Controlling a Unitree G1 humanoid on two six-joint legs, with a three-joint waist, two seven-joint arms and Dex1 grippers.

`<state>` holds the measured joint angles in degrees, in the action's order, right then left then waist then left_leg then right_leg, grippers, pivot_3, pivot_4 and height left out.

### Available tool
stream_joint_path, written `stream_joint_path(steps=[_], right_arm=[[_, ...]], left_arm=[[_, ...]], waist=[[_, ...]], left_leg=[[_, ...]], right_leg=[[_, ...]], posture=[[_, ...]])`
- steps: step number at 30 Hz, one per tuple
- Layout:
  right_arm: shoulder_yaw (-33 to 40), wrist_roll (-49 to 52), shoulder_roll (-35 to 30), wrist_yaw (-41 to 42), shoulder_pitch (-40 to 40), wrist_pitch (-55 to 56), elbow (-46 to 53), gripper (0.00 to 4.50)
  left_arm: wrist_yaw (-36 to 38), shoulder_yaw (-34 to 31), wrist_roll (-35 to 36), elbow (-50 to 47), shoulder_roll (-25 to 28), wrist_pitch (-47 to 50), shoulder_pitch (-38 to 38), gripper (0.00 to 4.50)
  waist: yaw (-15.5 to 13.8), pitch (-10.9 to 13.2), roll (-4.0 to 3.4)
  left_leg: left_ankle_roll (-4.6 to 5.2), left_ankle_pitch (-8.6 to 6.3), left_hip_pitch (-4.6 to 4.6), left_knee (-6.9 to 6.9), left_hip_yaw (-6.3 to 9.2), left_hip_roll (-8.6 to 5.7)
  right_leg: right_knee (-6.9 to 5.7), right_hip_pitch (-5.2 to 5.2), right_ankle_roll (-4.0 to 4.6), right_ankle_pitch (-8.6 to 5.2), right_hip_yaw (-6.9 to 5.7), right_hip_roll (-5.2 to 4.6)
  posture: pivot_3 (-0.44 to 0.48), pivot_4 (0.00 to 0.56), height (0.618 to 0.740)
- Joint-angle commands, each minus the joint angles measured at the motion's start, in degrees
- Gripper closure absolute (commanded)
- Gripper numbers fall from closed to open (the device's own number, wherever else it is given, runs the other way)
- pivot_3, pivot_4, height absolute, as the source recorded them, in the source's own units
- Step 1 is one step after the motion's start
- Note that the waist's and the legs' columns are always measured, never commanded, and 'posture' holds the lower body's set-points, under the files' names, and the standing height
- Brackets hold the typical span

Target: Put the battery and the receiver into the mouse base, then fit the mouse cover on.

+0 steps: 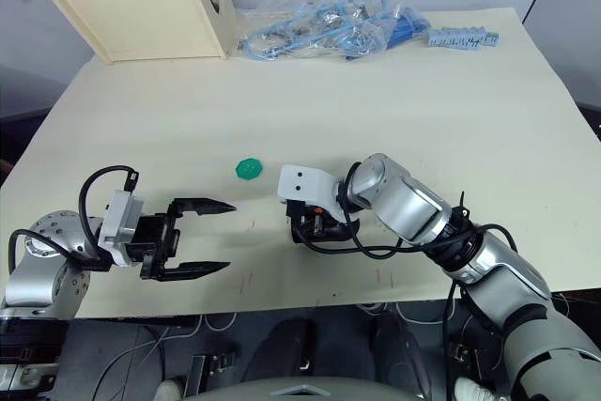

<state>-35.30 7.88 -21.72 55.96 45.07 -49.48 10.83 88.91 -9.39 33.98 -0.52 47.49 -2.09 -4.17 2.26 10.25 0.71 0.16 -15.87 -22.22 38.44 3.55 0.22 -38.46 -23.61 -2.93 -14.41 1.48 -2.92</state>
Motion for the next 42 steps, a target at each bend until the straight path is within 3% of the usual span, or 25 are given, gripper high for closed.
stream_joint_path(steps=[1, 7, 20, 28, 35, 42], right_arm=[[7.7, 5.0, 0.2, 0.5, -2.4, 3.0, 4.2, 2.83], [16.5, 10.0, -0.6, 1.6, -11.0, 13.6, 5.9, 2.83], [24.5, 16.0, -1.9, 7.2, -24.1, 30.4, -0.1, 2.83], [22.9, 12.1, -0.6, 10.6, -26.5, 43.0, -11.8, 2.83], [18.0, 4.8, -0.5, 9.1, -27.1, 44.1, -19.6, 2.83], [19.3, 6.1, -0.1, 8.4, -28.5, 46.5, -18.2, 2.83]], left_arm=[[0.8, -1.8, 0.9, -0.7, 0.2, -0.9, 0.3, 0.0], [0.9, -1.9, 1.0, -0.9, 0.2, -0.8, 0.4, 0.0], [1.4, -1.3, 0.7, -0.1, 0.1, -0.4, -1.0, 0.0], [1.5, -1.3, 0.5, 0.1, 0.4, -0.3, -1.2, 0.0], [1.5, -1.6, 0.6, -0.1, 0.5, -0.3, -0.8, 0.0], [1.3, -2.1, 0.7, -0.1, 0.6, -0.2, 0.1, 0.0]], waist=[[0.0, 0.0, -0.01], [0.0, 0.0, -0.01], [0.1, 0.0, 0.0], [-0.1, 0.0, 0.0], [0.1, 0.0, 0.01], [0.0, 0.0, 0.04]], left_leg=[[0.0, 0.0, -0.04, -0.01, 0.0, 0.0], [0.0, 0.0, -0.06, -0.06, 0.03, 0.01], [0.0, 0.0, -0.09, -0.06, -0.03, 0.03], [0.0, 0.0, -0.09, -0.05, -0.13, 0.03], [0.0, 0.0, 0.1, -0.06, -0.15, 0.08], [0.0, 0.0, 0.54, -0.07, -0.19, 0.15]], right_leg=[[0.03, -0.01, 0.0, 0.0, -0.01, -0.01], [0.12, -0.01, 0.0, 0.0, -0.04, 0.0], [0.18, 0.0, -0.01, 0.01, -0.02, 0.03], [0.2, 0.02, -0.02, 0.01, -0.03, 0.04], [0.15, 0.13, 0.01, 0.02, 0.02, 0.09], [0.16, 0.51, 0.03, 0.02, 0.05, 0.19]], posture=[[0.0, 0.15, 0.74], [0.0, 0.15, 0.74], [0.0, 0.15, 0.74], [0.0, 0.15, 0.74], [0.0, 0.15, 0.74], [0.0, 0.15, 0.74]])
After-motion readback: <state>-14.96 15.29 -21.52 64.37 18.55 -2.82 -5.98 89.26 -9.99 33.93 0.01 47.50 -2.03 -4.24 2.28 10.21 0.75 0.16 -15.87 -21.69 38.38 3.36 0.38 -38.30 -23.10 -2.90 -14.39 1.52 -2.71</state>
